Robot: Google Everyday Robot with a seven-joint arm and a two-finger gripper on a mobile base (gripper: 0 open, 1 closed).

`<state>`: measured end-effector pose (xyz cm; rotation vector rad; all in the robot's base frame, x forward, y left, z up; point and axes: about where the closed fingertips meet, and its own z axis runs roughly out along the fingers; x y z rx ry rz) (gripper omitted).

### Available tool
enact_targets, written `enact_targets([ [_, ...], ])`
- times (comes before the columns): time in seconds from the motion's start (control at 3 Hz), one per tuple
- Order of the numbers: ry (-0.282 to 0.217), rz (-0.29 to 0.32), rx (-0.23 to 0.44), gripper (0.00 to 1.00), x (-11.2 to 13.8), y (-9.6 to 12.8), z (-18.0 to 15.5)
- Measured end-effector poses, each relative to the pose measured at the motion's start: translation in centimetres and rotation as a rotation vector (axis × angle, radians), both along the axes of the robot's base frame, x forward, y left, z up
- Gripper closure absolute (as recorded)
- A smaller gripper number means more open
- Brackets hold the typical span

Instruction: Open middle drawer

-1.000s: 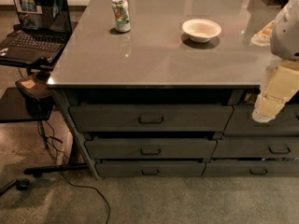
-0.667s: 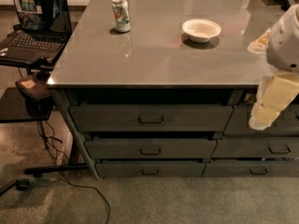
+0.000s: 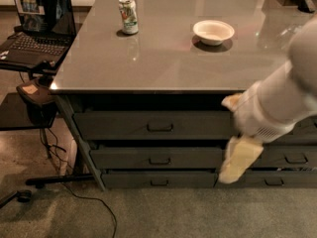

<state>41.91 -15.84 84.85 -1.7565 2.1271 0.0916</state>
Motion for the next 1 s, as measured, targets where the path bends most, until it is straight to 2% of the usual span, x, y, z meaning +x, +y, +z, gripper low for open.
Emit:
enact_targets([
  [0.33, 0.098, 0.022, 0.059, 0.0, -0.5, 3.7, -10.7],
  [0.67, 0.16, 0.031, 0.058, 0.0, -0.1, 6.8, -20.0],
  [1.0, 0.142, 0.019, 0.069, 0.0, 0.6, 7.3, -20.8],
])
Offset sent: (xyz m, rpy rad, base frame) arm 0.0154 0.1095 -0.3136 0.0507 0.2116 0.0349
